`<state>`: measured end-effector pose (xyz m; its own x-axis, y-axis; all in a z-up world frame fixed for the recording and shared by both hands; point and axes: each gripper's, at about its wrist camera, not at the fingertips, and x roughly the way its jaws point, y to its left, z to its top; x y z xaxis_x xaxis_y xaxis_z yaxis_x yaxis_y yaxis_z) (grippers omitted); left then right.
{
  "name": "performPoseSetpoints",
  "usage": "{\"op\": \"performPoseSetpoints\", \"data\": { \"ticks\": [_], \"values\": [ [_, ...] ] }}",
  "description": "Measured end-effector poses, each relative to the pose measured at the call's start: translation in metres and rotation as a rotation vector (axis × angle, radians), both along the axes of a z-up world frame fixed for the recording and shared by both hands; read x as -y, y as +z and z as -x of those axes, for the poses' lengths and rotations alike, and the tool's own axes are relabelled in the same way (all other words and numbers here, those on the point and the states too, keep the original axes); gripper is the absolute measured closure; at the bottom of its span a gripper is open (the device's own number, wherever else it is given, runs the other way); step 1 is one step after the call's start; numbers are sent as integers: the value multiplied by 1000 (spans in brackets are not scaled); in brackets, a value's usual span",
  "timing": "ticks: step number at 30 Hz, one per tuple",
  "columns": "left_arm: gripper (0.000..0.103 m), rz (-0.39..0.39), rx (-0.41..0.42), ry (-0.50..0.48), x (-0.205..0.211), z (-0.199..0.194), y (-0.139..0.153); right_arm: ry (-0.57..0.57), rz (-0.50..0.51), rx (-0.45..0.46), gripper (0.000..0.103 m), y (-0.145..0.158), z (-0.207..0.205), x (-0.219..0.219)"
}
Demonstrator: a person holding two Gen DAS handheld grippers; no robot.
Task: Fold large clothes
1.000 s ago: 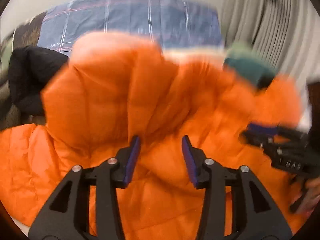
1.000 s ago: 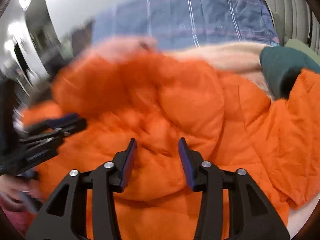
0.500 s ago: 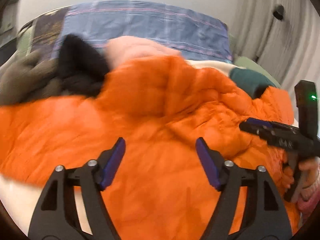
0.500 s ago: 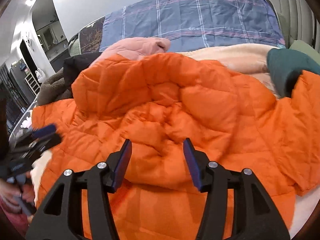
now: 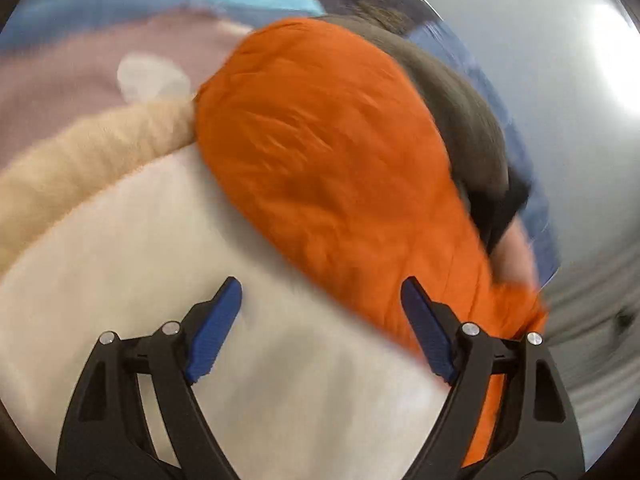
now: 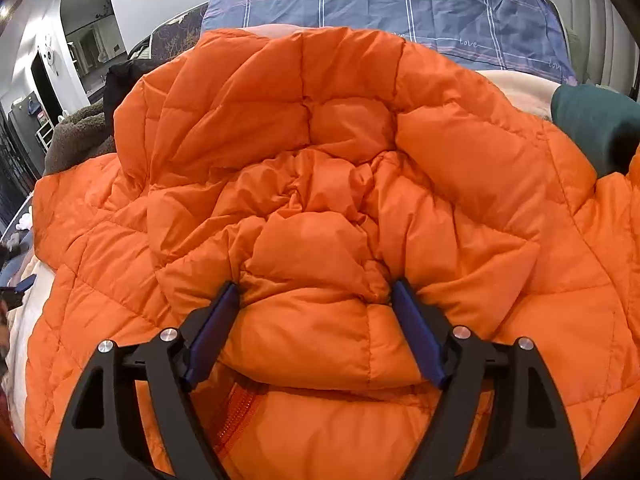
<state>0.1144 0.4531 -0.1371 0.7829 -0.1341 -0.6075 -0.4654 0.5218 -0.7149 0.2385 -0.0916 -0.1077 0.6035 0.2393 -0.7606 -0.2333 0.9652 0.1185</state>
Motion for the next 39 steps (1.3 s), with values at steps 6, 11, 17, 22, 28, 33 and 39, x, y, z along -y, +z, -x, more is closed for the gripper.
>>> {"op": "performPoseSetpoints", "data": {
  "ticks": [6,11,17,22,28,33,39],
  "values": [
    [37,47,59,99,-30,-18,-12,2,-5,5,22,-1,3,1],
    [91,-1,106,136,-27,-24,6,3,-5,6,22,-2,4,-1],
    [94,-427,233,-9,66,-18,118,6,-25,8,21,-1,4,1],
    [94,-707,441,-319,210,-28,213,11,-67,11,21,0,4,10],
    [90,-866,474,-658,379,-74,217,-1,-239,36,21,11,19,40],
    [80,-868,329,-845,455,-113,152,-131,-376,92,21,38,37,100],
    [50,-900,248,-969,483,-112,92,-229,-521,148,21,48,36,161]
  ]
}}
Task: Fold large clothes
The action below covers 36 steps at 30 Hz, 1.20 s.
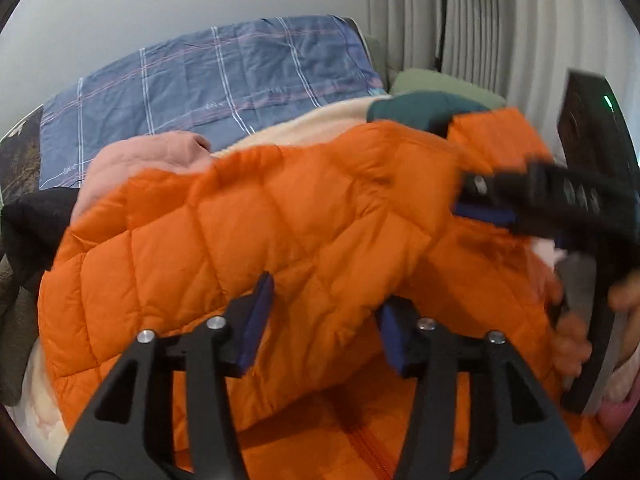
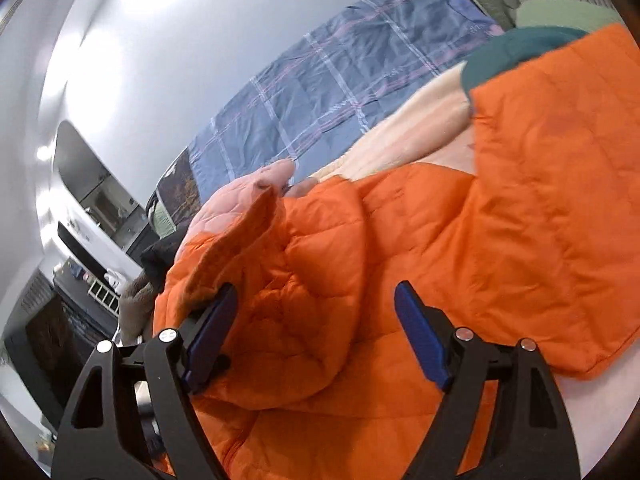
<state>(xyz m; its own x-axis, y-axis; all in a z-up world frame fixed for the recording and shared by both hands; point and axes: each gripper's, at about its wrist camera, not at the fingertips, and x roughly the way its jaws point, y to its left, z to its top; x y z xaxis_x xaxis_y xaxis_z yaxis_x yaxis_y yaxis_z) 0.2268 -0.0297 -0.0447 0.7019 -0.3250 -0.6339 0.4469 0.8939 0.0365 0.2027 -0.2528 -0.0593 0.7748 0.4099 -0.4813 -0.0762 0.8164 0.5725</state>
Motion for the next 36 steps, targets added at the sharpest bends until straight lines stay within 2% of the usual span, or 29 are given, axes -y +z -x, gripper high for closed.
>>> {"op": "performPoseSetpoints", "data": {
  "ticks": [4,7,8,9,11,14,16,18,19,20,22,23,24,25,27,30,32,33,35,36],
  "values": [
    [47,28,-6,4,-6,7,-1,19,-73,-29,21,-9,-3,4],
    [47,56,-15,22,-15,8,-4,17,-148,-1,21,-8,4,5],
    [51,78,-31,27,-14,5,-9,25,-176,8,21,-5,6,4],
    [73,92,-44,23,-17,4,-11,36,-203,14,21,-5,8,4],
    [93,119,-95,-7,-13,-1,-14,83,-219,3,21,-4,9,-6],
    [94,95,-94,-35,-1,-1,-18,150,-168,-5,21,-2,8,-28],
    [94,71,-78,-78,11,5,-19,149,-87,2,23,1,9,-38],
    [94,50,-71,-111,20,9,-21,112,-3,6,48,2,6,-42],
    [94,36,-67,-111,22,11,-22,100,20,-5,75,-1,3,-43],
    [93,24,-65,-109,24,11,-22,93,28,-21,93,-5,1,-41],
    [82,31,-70,-104,21,13,-21,49,17,-61,94,-10,1,-27],
    [76,45,-71,-88,17,15,-19,30,7,-59,94,-11,3,-22],
    [65,56,-70,-74,13,17,-16,-10,12,-49,95,-7,8,-14],
    [62,75,-57,-56,6,21,-10,-40,25,-38,95,-5,11,-9],
    [61,86,-23,-35,-5,26,1,-133,77,-27,95,0,18,2],
    [60,90,-11,13,-21,23,7,-202,140,-97,92,-10,13,10],
    [60,77,-44,75,-35,11,-1,-187,179,-182,82,-25,2,7],
    [60,57,-60,104,-40,4,-7,-188,164,-206,81,-31,1,8],
    [61,-12,-88,195,-58,-13,-27,-204,137,-191,74,-29,6,10],
    [62,-7,-100,218,-65,-18,-31,-216,148,-156,72,-22,11,9]
  ]
}}
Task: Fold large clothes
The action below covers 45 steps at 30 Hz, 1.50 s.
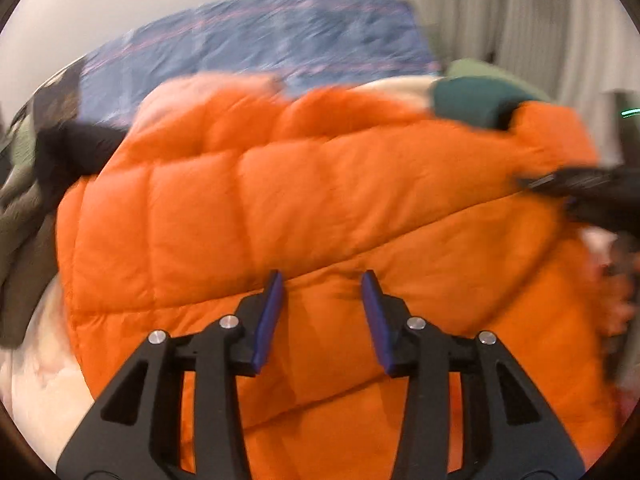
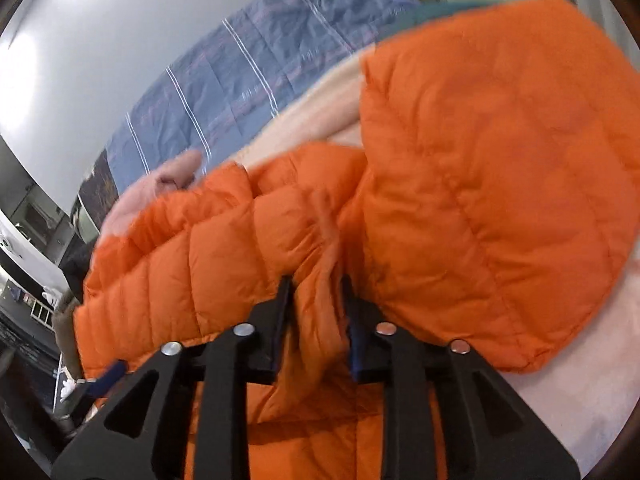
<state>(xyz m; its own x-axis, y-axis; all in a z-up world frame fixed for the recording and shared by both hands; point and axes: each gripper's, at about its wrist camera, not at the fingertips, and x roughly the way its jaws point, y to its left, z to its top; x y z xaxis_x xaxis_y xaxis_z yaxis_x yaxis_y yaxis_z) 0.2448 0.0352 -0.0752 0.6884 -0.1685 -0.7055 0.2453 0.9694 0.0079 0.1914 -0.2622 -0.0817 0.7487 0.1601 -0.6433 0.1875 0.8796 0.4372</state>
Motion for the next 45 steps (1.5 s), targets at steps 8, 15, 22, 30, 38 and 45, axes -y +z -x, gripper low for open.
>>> {"op": "performPoseSetpoints", "data": {
  "ticks": [8,15,22,30,38,45],
  "values": [
    [63,129,-24,49,-36,-8,4,254,71,198,73,27,15,-44],
    [65,326,-44,-30,-31,-1,27,243,61,-79,75,-40,-22,-46],
    [59,20,-43,-130,44,-28,-7,238,98,-82,75,-37,-23,-43],
    [59,56,-25,-115,41,-32,-27,236,40,-68,72,-26,-32,-49],
    [57,15,6,-106,47,-19,-31,8,-38,159,51,62,36,94],
    [52,47,4,-115,42,-17,-30,-439,-319,158,41,36,80,278]
  ]
}}
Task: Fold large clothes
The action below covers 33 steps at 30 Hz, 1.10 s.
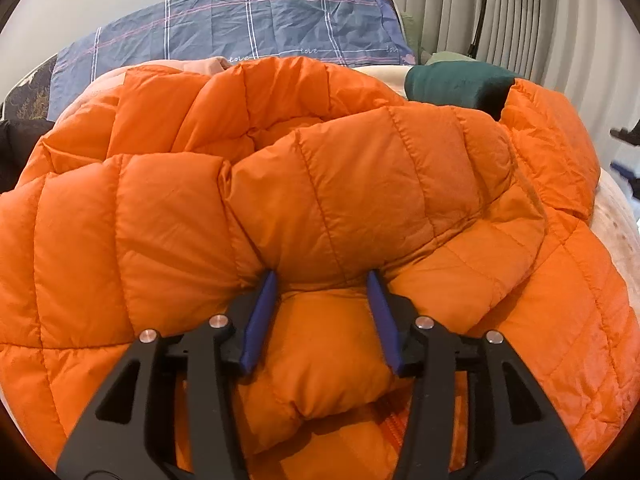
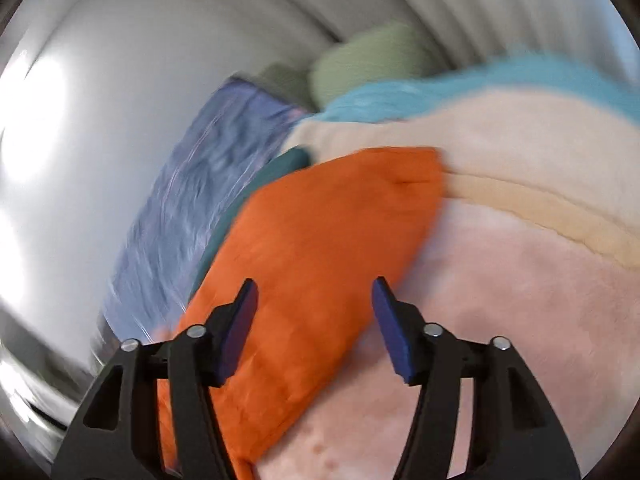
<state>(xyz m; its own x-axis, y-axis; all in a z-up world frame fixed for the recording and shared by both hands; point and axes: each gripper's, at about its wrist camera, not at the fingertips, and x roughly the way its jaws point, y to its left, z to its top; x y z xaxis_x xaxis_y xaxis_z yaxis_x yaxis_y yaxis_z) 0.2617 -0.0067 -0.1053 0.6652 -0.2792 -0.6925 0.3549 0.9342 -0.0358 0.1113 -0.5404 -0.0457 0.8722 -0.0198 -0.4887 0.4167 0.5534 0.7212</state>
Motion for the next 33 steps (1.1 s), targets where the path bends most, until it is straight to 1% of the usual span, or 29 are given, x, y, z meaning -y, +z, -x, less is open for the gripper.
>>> {"op": "performPoseSetpoints", "data": {
  "ticks": [1,3,5,6,7,8,10,11,12,13,14,15,16,18,19,20,21,23,24,25,26,28,30,31,32,33],
  "values": [
    [52,4,0,-3,0,0,0,-14,-65,-14,39,-12,-1,15],
    [49,6,1,-8,-1,2,-1,-15,-107,-46,36,-23,-10,24],
    [48,8,2,-9,-2,3,0,-50,-147,-83,34,-35,-21,31],
    [48,10,3,-9,-3,3,0,-63,-155,-76,32,-38,-25,33],
    [48,12,4,-9,-3,3,0,-79,-164,-44,28,-40,-29,37],
    [47,14,4,-9,-3,3,0,-94,-172,-3,28,-40,-31,39],
    [47,14,3,-9,-3,3,0,-122,-201,47,28,-42,-36,47],
    [47,12,3,-9,-2,3,0,-138,-230,63,32,-44,-36,52],
    [46,12,3,-9,-2,3,-1,-149,-276,97,41,-46,-37,56],
    [46,13,3,-9,-2,3,-1,-127,-319,139,67,-47,-39,59],
    [46,15,2,-9,-1,3,0,-100,-353,163,85,-48,-40,59],
    [46,17,1,-10,-1,3,0,-81,-378,175,91,-47,-43,60],
    [46,20,1,-11,-2,3,0,-73,-358,182,94,-40,-44,57],
    [45,25,0,-13,-3,3,1,-30,-262,210,96,-17,-40,46],
    [45,26,-1,-14,-3,3,1,23,-226,250,96,-1,-40,34],
    [45,27,-1,-14,-3,4,1,80,-222,293,96,12,-42,22],
    [44,29,-1,-14,-3,3,1,159,-222,347,96,28,-44,3],
    [43,48,-4,-18,-6,4,2,280,-174,399,96,57,-51,-35],
    [42,63,-5,-19,-7,4,2,372,-111,422,96,76,-56,-69],
    [42,84,-7,-20,-10,4,4,427,-70,432,96,86,-59,-91],
    [40,101,-7,-17,-13,4,5,519,0,446,96,101,-63,-129],
    [36,123,-4,7,-20,8,10,645,104,451,96,114,-67,-185],
    [32,145,-9,19,-29,15,18,755,213,421,96,114,-70,-241],
    [29,172,-10,19,-38,20,26,825,281,387,96,108,-70,-273],
    [28,197,1,19,-46,26,33,901,369,329,96,95,-69,-310],
    [26,221,18,15,-55,33,41,936,415,292,96,87,-70,-327]
  ]
}}
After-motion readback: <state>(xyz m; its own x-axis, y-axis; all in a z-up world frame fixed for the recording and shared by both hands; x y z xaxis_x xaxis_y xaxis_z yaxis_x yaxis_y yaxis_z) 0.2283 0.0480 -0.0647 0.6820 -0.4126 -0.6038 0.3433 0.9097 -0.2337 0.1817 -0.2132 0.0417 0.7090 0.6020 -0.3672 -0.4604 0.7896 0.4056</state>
